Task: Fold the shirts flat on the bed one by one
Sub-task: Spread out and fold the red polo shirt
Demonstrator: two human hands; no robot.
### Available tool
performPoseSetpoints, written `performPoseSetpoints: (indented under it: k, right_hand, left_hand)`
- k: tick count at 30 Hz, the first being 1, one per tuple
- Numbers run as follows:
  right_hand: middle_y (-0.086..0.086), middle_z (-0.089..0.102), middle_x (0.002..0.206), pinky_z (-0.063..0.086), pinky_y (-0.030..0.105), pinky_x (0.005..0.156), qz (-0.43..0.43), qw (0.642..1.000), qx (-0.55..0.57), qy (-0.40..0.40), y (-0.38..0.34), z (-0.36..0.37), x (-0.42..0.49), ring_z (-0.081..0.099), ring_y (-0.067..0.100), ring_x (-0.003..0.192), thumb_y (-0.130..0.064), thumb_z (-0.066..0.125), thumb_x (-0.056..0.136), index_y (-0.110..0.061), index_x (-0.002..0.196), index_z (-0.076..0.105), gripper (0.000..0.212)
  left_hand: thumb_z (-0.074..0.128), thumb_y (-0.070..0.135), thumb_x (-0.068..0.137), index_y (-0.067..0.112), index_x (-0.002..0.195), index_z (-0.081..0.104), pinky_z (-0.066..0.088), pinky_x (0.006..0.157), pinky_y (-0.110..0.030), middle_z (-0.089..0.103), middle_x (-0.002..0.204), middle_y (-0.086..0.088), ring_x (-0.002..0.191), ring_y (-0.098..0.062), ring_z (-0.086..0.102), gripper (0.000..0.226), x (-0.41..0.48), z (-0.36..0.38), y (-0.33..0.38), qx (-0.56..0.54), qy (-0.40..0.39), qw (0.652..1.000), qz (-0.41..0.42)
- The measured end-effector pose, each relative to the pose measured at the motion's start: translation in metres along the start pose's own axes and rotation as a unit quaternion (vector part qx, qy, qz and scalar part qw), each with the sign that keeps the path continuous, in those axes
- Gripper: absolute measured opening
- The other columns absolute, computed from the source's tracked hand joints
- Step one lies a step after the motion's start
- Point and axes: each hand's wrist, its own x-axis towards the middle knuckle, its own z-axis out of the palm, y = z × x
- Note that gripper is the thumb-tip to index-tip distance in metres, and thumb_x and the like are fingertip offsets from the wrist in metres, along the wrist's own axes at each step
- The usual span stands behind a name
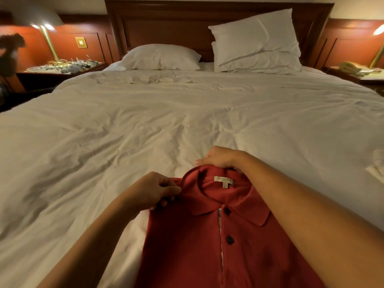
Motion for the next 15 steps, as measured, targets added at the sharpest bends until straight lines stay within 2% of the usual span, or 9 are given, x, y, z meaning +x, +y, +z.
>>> performPoseSetpoints:
  k: [2, 4, 5, 6, 8, 10, 12, 13, 15]
  right_hand:
    - [0.009, 0.065, 0.076, 0.050, 0.033, 0.070, -0.004, 1.000, 0.012, 0.001, 0.000, 0.000, -0.002, 0.060, 0.021, 0.068, -0.056, 0.066, 0.088, 0.000, 0.089, 0.070, 0.056]
    - [0.011, 0.060, 0.076, 0.049, 0.034, 0.071, -0.021, 0.999, 0.045, 0.019, 0.002, 0.004, -0.005, 0.056, 0.023, 0.069, -0.051, 0.067, 0.089, -0.002, 0.083, 0.066, 0.049]
    - [0.011, 0.061, 0.076, 0.049, 0.035, 0.073, -0.033, 0.997, 0.058, 0.035, 0.004, 0.006, -0.007, 0.057, 0.022, 0.070, -0.048, 0.068, 0.089, -0.001, 0.082, 0.064, 0.047]
    - [0.008, 0.064, 0.077, 0.050, 0.035, 0.075, -0.046, 0.995, 0.069, 0.058, 0.007, 0.009, -0.008, 0.059, 0.020, 0.071, -0.044, 0.069, 0.090, -0.001, 0.083, 0.066, 0.044]
    - [-0.002, 0.069, 0.082, 0.049, 0.030, 0.076, -0.074, 0.986, 0.087, 0.121, 0.012, 0.012, -0.012, 0.064, 0.013, 0.077, -0.037, 0.070, 0.090, -0.012, 0.087, 0.073, 0.025]
    - [-0.006, 0.070, 0.089, 0.048, 0.024, 0.077, -0.098, 0.974, 0.103, 0.175, 0.018, 0.013, -0.020, 0.065, 0.008, 0.084, -0.037, 0.070, 0.090, -0.021, 0.090, 0.074, 0.016]
    - [-0.010, 0.070, 0.090, 0.047, 0.015, 0.071, -0.124, 0.966, 0.104, 0.203, 0.026, 0.014, -0.030, 0.064, 0.002, 0.082, -0.041, 0.072, 0.087, -0.027, 0.084, 0.073, 0.014]
    - [-0.011, 0.069, 0.089, 0.047, 0.012, 0.068, -0.134, 0.965, 0.088, 0.208, 0.031, 0.014, -0.035, 0.064, 0.001, 0.081, -0.044, 0.075, 0.084, -0.031, 0.080, 0.073, 0.014]
    - [-0.011, 0.066, 0.087, 0.051, 0.015, 0.069, -0.145, 0.967, 0.043, 0.203, 0.044, 0.014, -0.046, 0.064, 0.001, 0.079, -0.049, 0.080, 0.076, -0.033, 0.079, 0.074, 0.017]
  left_hand:
    - [0.073, 0.028, 0.090, 0.014, 0.085, 0.074, 0.046, 0.055, -0.021, 0.069, 0.074, 0.001, 0.056, -0.006, 0.057, 0.014, -0.002, 0.001, 0.003, 0.039, 0.020, 0.999, 0.008]
    - [0.076, 0.028, 0.086, 0.017, 0.092, 0.066, 0.053, 0.070, -0.033, 0.067, 0.083, 0.000, 0.072, -0.014, 0.063, 0.016, -0.003, 0.010, 0.008, 0.111, 0.088, 0.989, 0.046]
    - [0.074, 0.028, 0.086, 0.019, 0.096, 0.060, 0.052, 0.075, -0.037, 0.066, 0.089, 0.001, 0.081, -0.018, 0.063, 0.019, -0.003, 0.017, 0.013, 0.153, 0.133, 0.976, 0.077]
    - [0.069, 0.030, 0.088, 0.022, 0.098, 0.055, 0.050, 0.076, -0.038, 0.064, 0.094, 0.002, 0.087, -0.021, 0.062, 0.019, -0.002, 0.025, 0.019, 0.180, 0.172, 0.963, 0.106]
    - [0.058, 0.041, 0.091, 0.026, 0.093, 0.052, 0.046, 0.069, -0.036, 0.063, 0.096, 0.004, 0.086, -0.020, 0.061, 0.016, 0.002, 0.037, 0.033, 0.195, 0.220, 0.947, 0.126]
    - [0.050, 0.061, 0.090, 0.026, 0.087, 0.051, 0.042, 0.062, -0.034, 0.061, 0.087, 0.006, 0.078, -0.019, 0.060, 0.035, 0.012, 0.046, 0.043, 0.235, 0.228, 0.941, 0.087]
    - [0.047, 0.074, 0.086, 0.022, 0.084, 0.053, 0.039, 0.060, -0.033, 0.060, 0.081, 0.004, 0.076, -0.021, 0.060, 0.053, 0.022, 0.051, 0.046, 0.314, 0.207, 0.925, 0.045]
    - [0.048, 0.074, 0.086, 0.020, 0.085, 0.055, 0.039, 0.060, -0.033, 0.061, 0.083, 0.001, 0.078, -0.024, 0.061, 0.054, 0.026, 0.052, 0.046, 0.344, 0.200, 0.917, 0.035]
    - [0.054, 0.065, 0.087, 0.018, 0.090, 0.062, 0.040, 0.063, -0.033, 0.067, 0.094, -0.005, 0.086, -0.029, 0.065, 0.048, 0.032, 0.052, 0.042, 0.375, 0.199, 0.905, 0.036]
